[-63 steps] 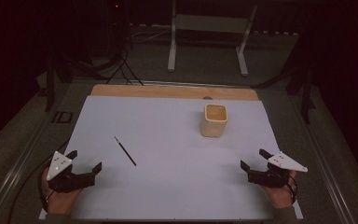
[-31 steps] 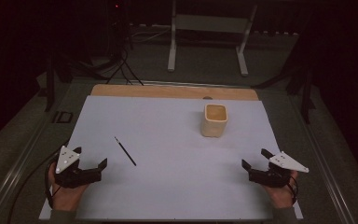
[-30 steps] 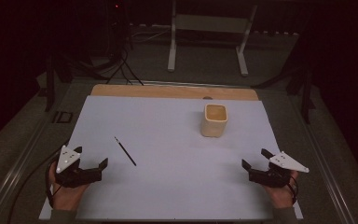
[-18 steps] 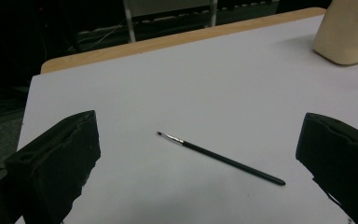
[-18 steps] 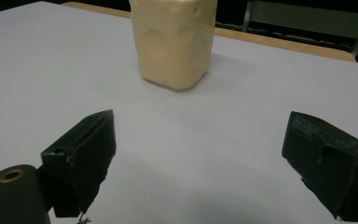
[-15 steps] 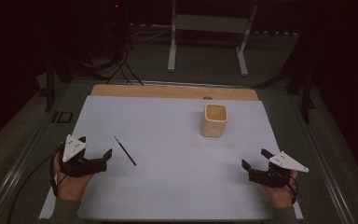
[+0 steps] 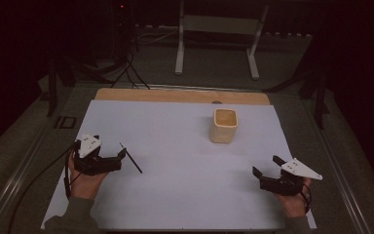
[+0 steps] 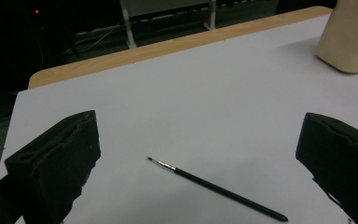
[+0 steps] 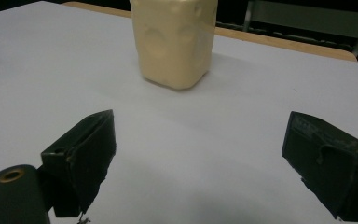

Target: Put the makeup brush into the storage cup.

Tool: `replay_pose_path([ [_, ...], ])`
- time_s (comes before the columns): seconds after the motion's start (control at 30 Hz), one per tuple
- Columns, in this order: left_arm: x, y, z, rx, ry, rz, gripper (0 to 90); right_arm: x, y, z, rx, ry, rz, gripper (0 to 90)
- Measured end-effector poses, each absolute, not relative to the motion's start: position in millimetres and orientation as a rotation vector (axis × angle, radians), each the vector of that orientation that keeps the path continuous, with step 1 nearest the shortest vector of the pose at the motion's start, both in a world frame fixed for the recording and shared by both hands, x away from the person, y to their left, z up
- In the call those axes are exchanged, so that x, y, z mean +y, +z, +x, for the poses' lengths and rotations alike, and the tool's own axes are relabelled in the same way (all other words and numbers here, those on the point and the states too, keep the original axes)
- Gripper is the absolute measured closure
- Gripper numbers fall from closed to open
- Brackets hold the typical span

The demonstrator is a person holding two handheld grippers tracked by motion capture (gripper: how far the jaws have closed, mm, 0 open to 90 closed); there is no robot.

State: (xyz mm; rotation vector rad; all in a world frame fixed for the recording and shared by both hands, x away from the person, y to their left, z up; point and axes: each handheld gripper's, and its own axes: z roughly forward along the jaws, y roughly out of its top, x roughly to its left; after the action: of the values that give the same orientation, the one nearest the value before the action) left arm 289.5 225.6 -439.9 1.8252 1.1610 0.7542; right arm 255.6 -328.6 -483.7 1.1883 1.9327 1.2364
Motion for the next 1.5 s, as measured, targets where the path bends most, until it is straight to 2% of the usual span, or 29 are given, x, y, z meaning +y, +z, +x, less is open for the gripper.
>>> replay_pose_path([
  [0.9, 197, -430, 329, 1.224, 0.777, 1.845, 0.7, -329, -484, 256, 1.935, 1.243, 1.188, 9.8],
  [1.3, 197, -417, 341, 1.246, 0.795, 1.816, 0.7, -329, -484, 256, 1.939, 1.242, 1.185, 9.8],
  [1.5, 198, -413, 347, 1.285, 0.777, 1.858, 0.7, -329, -484, 256, 1.941, 1.242, 1.185, 9.7],
])
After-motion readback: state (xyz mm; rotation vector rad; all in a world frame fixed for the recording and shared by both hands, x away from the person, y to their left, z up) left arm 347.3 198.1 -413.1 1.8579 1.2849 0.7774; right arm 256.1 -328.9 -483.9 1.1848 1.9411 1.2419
